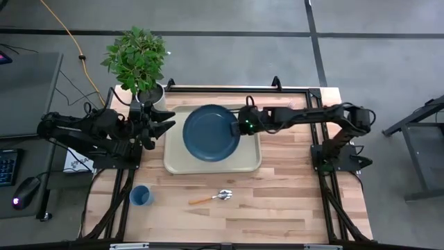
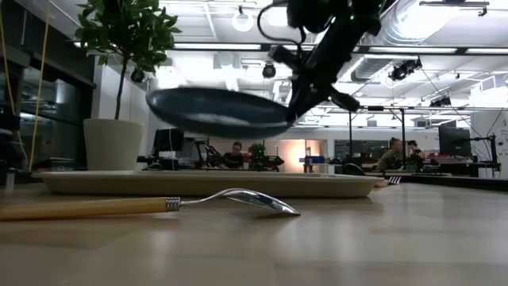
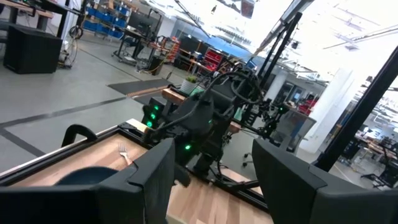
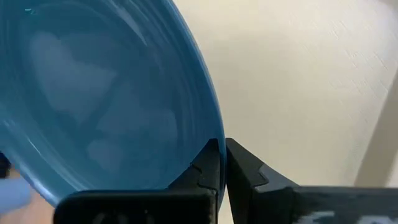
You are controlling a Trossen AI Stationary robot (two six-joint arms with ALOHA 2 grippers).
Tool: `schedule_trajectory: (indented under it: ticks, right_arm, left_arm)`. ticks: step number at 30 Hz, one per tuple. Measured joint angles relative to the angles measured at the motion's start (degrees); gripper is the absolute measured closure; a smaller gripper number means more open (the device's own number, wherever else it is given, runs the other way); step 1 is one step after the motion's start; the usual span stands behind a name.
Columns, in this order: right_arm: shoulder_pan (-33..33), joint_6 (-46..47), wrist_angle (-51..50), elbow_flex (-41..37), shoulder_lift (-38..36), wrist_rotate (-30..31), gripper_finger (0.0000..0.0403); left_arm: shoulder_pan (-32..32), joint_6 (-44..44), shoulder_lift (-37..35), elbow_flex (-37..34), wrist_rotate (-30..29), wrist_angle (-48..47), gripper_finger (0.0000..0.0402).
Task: Pick and place plate/cup/fork/spoon on tray
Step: Put the plate on the serving tray
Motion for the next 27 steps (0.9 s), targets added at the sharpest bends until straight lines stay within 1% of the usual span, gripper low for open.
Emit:
schedule_trajectory:
  ticks: [3,12,21,27]
  right_arm:
    - [-1.6,0.7,-0.4,0.0,2.9,-1.5,0.0403]
    - [-4.4,3.3,3.2,0.0,11.1,-7.7,0.0403]
    - [-5.8,4.5,4.2,0.0,11.9,-8.9,0.0402]
    - [-5.8,4.4,4.1,0.0,11.9,-8.7,0.0382]
  left_arm:
    - [0.0,0.0,0.0,0.0,-0.2,-0.1,0.0206]
    - [0.0,0.0,0.0,0.0,-0.8,-0.2,0.0206]
    - [0.0,0.0,0.0,0.0,-0.9,-0.3,0.0206]
    - [0.0,0.0,0.0,0.0,-0.9,-0.4,0.0206]
